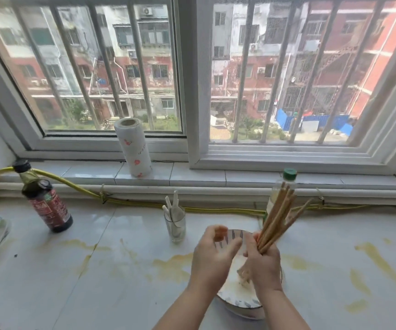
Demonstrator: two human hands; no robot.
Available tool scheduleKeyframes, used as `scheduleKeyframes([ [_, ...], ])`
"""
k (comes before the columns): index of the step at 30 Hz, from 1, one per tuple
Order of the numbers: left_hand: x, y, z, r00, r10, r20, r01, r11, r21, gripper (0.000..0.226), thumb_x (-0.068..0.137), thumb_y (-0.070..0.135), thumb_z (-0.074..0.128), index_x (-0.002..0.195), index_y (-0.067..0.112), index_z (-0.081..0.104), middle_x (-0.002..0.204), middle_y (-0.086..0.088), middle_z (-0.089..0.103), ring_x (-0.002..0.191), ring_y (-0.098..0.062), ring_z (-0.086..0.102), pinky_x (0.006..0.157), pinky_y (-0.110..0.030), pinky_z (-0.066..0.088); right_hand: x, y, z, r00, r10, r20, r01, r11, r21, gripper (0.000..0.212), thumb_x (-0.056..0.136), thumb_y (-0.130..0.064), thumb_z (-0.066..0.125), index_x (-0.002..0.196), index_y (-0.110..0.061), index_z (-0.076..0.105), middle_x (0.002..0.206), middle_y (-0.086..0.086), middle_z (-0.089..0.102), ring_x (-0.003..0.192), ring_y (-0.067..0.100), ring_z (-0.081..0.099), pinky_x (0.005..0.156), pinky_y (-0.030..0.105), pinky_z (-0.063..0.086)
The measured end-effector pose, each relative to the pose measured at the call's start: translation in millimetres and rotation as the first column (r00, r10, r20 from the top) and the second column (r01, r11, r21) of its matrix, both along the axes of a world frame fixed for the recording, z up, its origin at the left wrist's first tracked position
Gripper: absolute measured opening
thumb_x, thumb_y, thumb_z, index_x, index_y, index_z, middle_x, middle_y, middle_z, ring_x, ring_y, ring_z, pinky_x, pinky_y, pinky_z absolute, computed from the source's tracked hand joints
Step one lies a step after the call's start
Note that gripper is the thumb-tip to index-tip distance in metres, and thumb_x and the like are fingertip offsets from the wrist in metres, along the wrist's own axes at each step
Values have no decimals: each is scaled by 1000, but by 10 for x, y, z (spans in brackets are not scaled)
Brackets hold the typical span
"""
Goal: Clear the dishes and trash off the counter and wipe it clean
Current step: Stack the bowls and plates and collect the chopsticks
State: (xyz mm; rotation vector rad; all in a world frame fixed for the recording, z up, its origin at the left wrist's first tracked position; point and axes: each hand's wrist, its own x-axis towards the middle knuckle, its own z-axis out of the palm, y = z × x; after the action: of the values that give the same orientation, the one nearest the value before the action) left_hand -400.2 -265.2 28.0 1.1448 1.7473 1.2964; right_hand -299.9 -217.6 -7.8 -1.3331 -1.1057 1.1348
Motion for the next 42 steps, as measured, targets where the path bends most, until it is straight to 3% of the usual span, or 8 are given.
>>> scheduleKeyframes([
  [2,-175,-21,-126,975,188,116,-183,982,-54,18,84,28,70,97,24,58,95,9,63,90,-5,59,72,-13,44,1,38,87,999,-32,-2,32,999,10,36,93,-27,58,64,-7,51,53,5,49,46,20,54,46,36,50],
  [5,-404,-38,-310,881,409,236,-385,912,-143,15,87,20,67,97,12,60,94,-2,64,81,-8,56,67,-18,42,66,86,344,989,-90,-118,107,983,152,36,93,-19,56,60,-9,46,51,7,44,37,5,45,42,23,44],
  [9,-707,-2,-530,764,603,232,-553,796,-245,42,83,17,71,118,9,49,115,-12,57,93,-21,52,79,-31,39,279,122,470,991,-20,-133,45,981,190,31,93,-19,56,66,-6,48,51,5,42,42,9,42,44,19,41],
  [13,-980,241,-609,868,490,87,-469,864,-184,88,74,19,81,143,14,26,140,-7,39,123,-23,43,95,-36,39,680,201,495,985,-132,-114,146,981,131,30,92,-21,60,65,-16,47,44,-4,38,41,16,35,43,26,32],
  [18,-1171,587,-701,949,306,-74,-314,931,-184,108,69,17,84,149,24,12,152,-3,30,134,-25,37,105,-40,36,1079,170,214,960,-77,269,74,997,23,14,88,-19,64,74,-17,64,48,-1,42,48,22,38,54,30,35],
  [28,-1112,656,-579,929,354,-113,-368,916,-158,55,74,22,79,118,15,47,96,0,58,95,-28,58,80,-32,43,1105,-26,-228,928,3,373,103,959,-263,12,88,-13,60,78,-19,63,70,3,68,57,19,64,58,31,44],
  [36,-631,446,63,997,76,7,-76,994,73,51,68,14,84,102,27,49,94,12,62,87,-4,60,78,-22,47,921,0,-230,839,106,535,39,967,-252,16,90,-24,55,74,-27,58,71,-2,64,70,22,59,59,31,44],
  [42,39,270,-119,993,-113,-17,112,992,-63,53,64,24,86,96,41,47,99,15,64,95,-8,62,84,-29,51,894,-34,-262,822,152,549,20,955,-295,13,90,-25,54,80,-23,61,78,-1,66,75,23,59,62,30,44],
])
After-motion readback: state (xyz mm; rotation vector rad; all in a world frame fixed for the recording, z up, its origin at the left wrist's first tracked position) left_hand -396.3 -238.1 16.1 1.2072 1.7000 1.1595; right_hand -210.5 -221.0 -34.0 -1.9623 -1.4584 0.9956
